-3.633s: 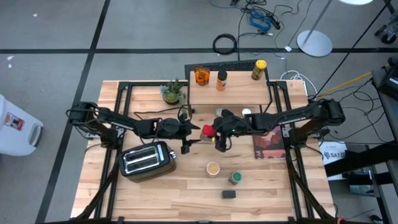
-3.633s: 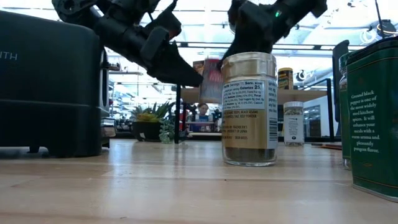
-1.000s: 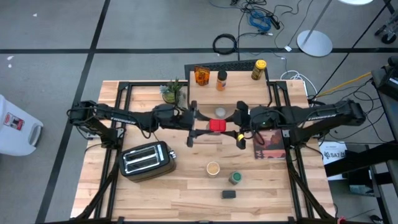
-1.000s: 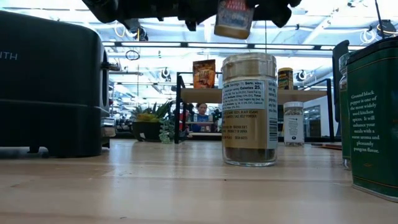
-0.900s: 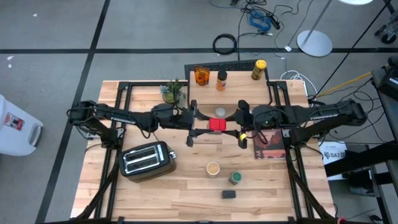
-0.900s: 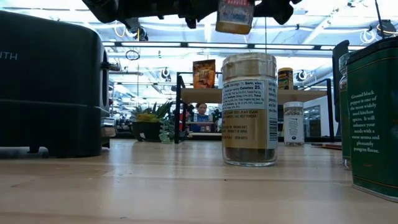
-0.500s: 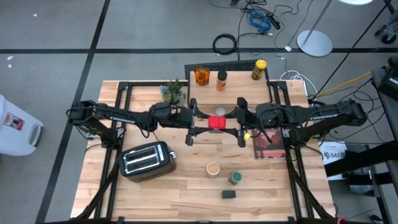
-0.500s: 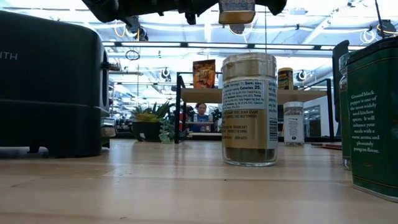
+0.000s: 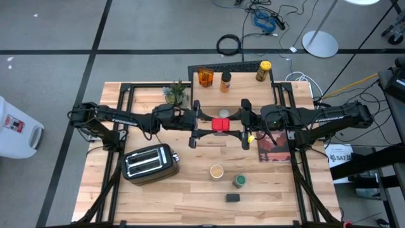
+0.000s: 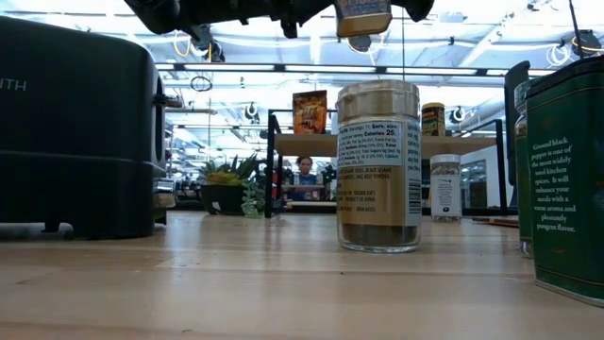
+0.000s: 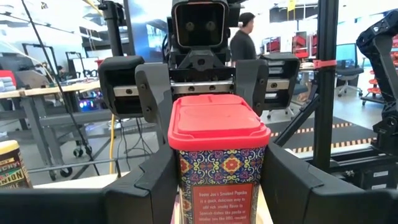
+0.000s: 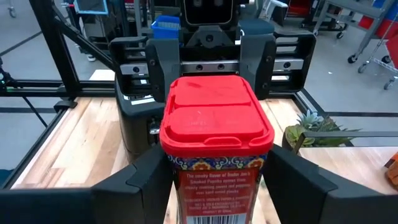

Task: Shelf spices
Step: Put the red seasoning can on the shelf

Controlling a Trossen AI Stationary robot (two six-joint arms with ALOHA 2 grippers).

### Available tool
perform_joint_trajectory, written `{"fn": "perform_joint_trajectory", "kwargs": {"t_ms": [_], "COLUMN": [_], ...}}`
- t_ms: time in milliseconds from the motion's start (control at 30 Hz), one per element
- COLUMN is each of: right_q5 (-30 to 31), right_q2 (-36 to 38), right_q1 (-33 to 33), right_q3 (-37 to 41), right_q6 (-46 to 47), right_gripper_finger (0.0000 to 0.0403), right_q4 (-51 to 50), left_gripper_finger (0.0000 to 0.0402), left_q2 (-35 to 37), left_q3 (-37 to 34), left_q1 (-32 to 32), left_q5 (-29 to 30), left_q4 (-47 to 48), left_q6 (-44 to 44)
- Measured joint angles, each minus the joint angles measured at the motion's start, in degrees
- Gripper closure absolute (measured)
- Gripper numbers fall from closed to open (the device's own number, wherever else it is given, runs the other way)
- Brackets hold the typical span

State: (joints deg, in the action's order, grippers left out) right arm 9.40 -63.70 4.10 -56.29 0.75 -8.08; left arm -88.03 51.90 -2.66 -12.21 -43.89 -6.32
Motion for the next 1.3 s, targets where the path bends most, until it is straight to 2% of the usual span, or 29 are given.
{"fn": "perform_joint_trajectory", "kwargs": {"t_ms": [233,433,1300], "right_q5": [0.3,0.3,0.8], "right_q2": [0.0,0.1,0.1], "right_q1": [-0.2,-1.2,-1.5], "right_q3": [0.0,0.0,-0.2], "right_q6": [0.3,0.7,2.8], "right_gripper_finger": [0.0191,0.0242,0.0225], "right_q4": [0.0,-0.3,-2.8], "left_gripper_finger": [0.0211,0.0211,0.0213], "left_q2": [0.0,-0.1,-0.3], "left_q3": [0.0,-0.1,-0.2], "left_q1": [0.0,-0.1,-0.7], "left_q5": [0.0,0.4,0.2], "left_q4": [0.3,0.3,-0.8], "left_q6": [0.0,0.3,-0.1]}}
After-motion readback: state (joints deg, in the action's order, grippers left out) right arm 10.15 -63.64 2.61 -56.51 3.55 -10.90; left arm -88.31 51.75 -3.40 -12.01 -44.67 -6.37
